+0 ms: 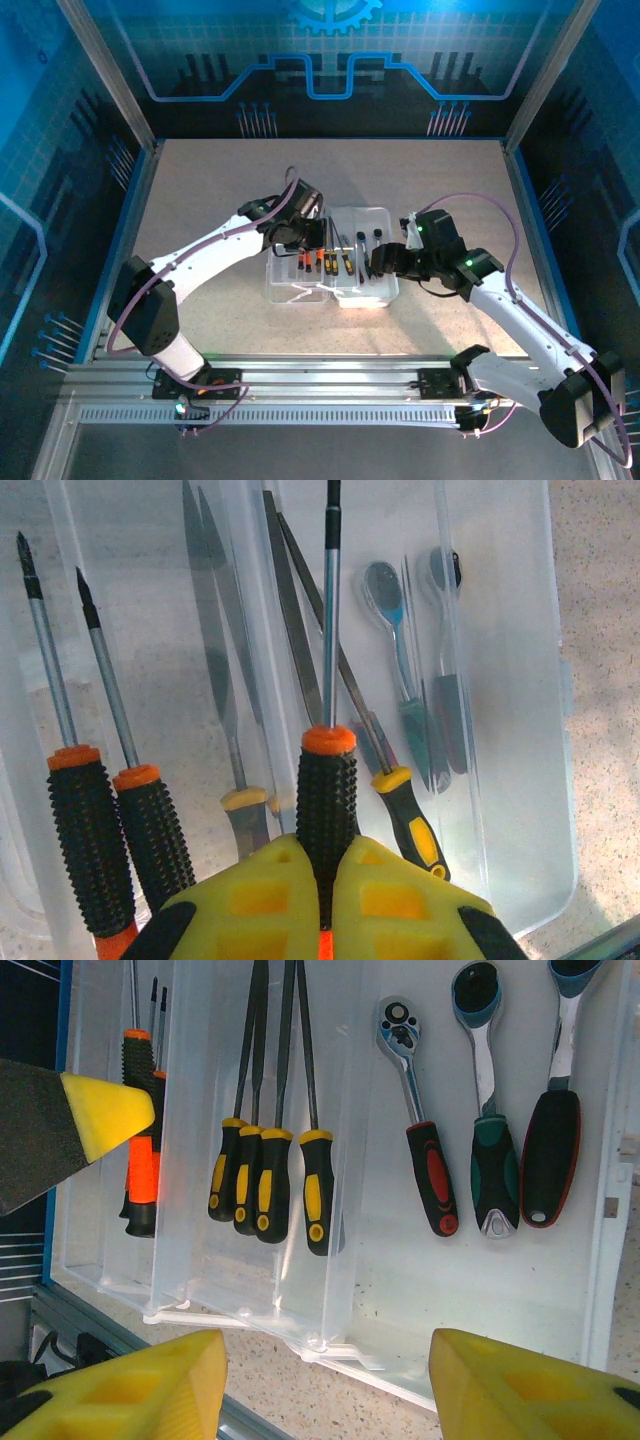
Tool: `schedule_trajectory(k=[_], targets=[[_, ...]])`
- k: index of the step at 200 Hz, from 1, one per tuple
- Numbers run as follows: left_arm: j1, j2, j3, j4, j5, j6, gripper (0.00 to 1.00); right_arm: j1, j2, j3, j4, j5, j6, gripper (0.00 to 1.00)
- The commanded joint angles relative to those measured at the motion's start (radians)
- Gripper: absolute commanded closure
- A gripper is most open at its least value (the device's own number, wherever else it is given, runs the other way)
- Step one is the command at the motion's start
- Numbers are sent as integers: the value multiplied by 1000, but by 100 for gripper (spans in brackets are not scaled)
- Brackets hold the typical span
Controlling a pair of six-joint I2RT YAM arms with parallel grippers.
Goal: Pack the tool kit
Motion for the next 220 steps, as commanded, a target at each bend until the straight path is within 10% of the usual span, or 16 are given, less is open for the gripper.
schedule_trajectory(k=[1,114,163,220], targets=[[-7,-2,-31,6,-8,10,93,-11,7,21,-16,16,5,43],[-7,-58,-107,54,-32,-2,81,-6,71,92,-28,21,4,44],[20,-211,-93,12,-24,17,39,-36,97,185,-136,92,-120,41],[103,-577,-292,8,-121,48,12,-112,112,161,-117,121,-141,35]])
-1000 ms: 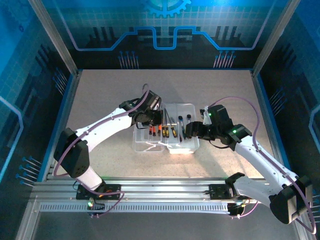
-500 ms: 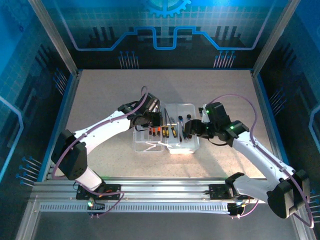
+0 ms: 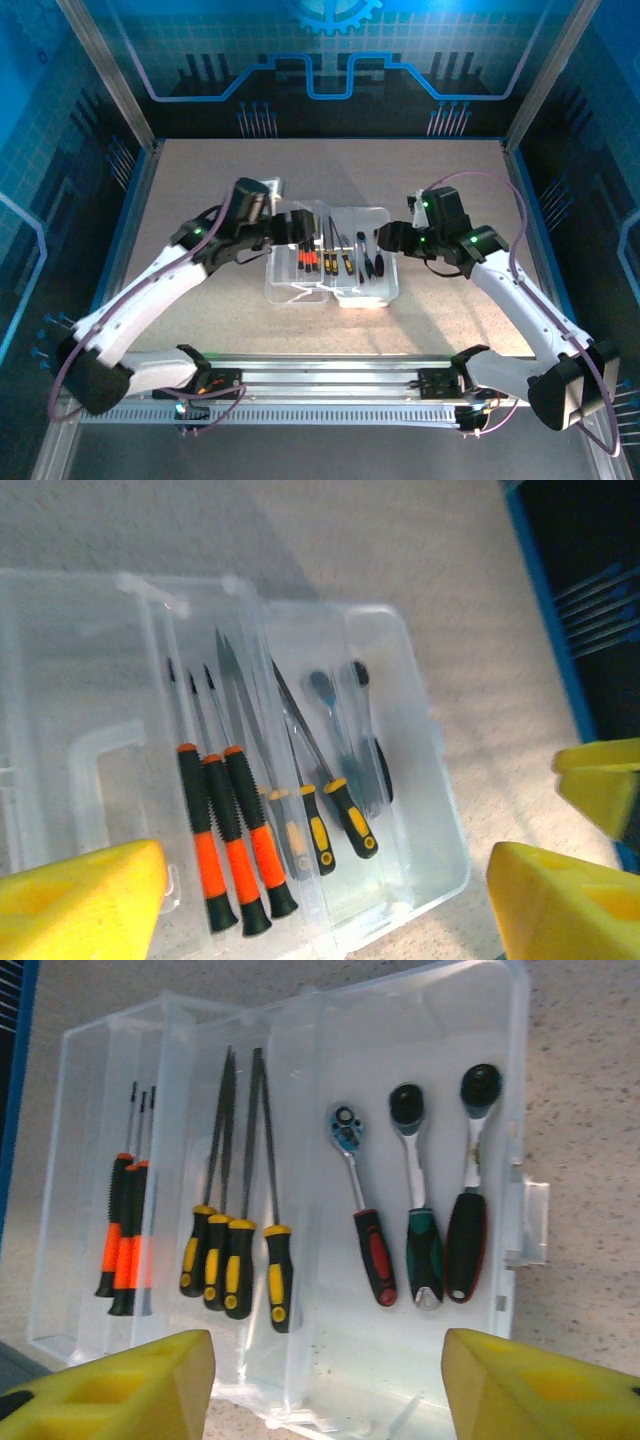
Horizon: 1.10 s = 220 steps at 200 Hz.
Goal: Pack the tool kit
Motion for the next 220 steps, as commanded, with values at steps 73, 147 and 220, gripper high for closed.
schedule_trajectory(k=[73,147,220], targets=[[121,-495,-512,-191,-88,-154,24,-261,108,-63,41,-107,-67,38],[354,-295,-581,5,198,-217,45,-330,171,-154,149,-215,-37,44],[367,-172,-579,92,242,-148,45,-347,114,-308,200,-240,-41,50]])
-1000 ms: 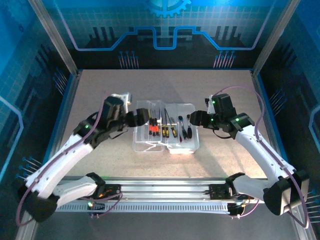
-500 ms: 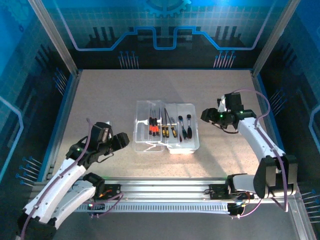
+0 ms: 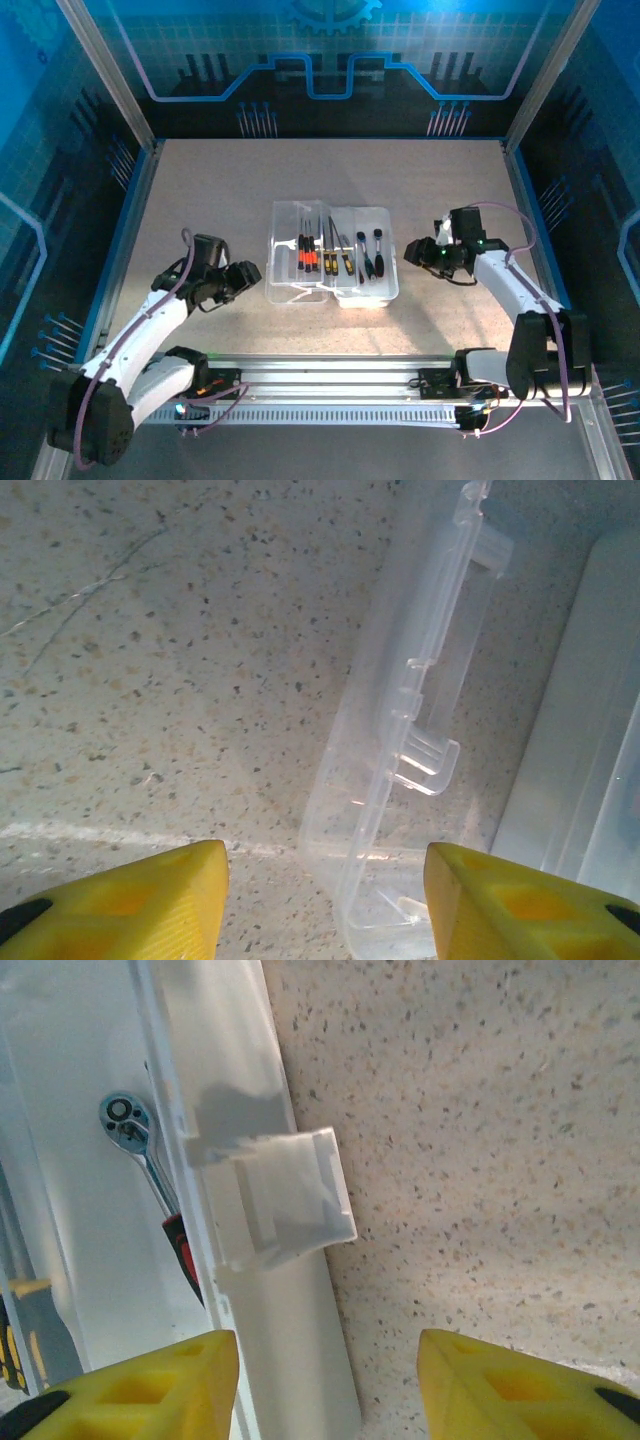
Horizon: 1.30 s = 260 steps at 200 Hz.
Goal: Pack the tool kit
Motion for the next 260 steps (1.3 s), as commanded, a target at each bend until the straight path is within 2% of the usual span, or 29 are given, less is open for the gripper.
schedule_trajectory(k=[1,47,73,117,181,226,260], targets=[[9,26,-3,54,41,30,45,-16,-17,-33,35,-34,-1,50],[9,119,-24,134,61,33,52,-19,2,-57,63,-71,8,54],[9,184,-30,208,124,36,62,-18,6,-73,77,-71,16,56],[8,243,-34,267,190,47,63,-17,19,-98,99,-88,31,58],[6,299,-49,323,192,55,64,-11,31,-109,123,-94,54,59],[3,359,-50,361,196,57,76,-1,40,-122,140,-95,63,60],[-4,341,-36,326,177,73,92,4,46,-150,160,-105,67,61]])
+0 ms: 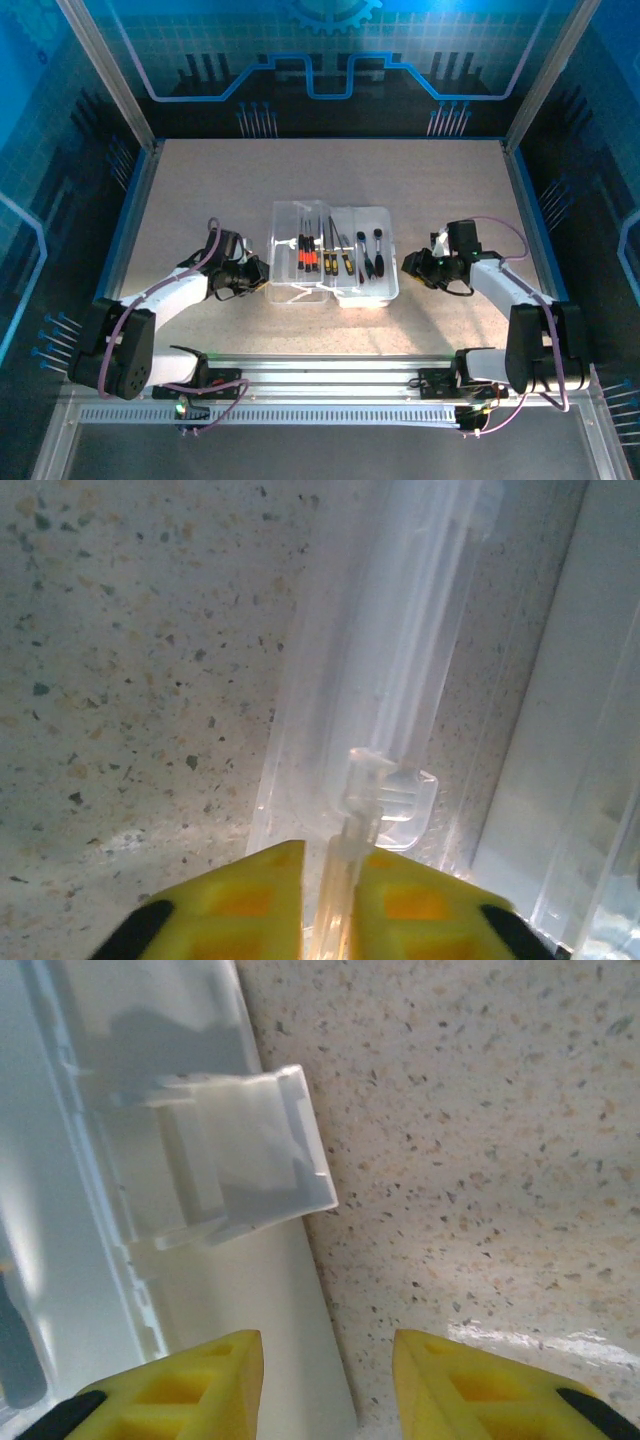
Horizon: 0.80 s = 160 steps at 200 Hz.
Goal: Pack the tool kit
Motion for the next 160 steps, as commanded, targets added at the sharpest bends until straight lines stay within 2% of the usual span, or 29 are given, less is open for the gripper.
schedule_trajectory(k=[1,35,100,160], targets=[[-4,-2,-2,-34,-18,21,93,7,11,-25,24,-28,15,61],[-9,-82,24,-114,-59,39,100,24,22,-37,43,-40,19,61],[-21,-219,143,-314,-133,84,100,93,69,-47,106,-49,55,62],[-78,-284,267,-436,-168,94,100,203,125,-68,195,-35,116,63]])
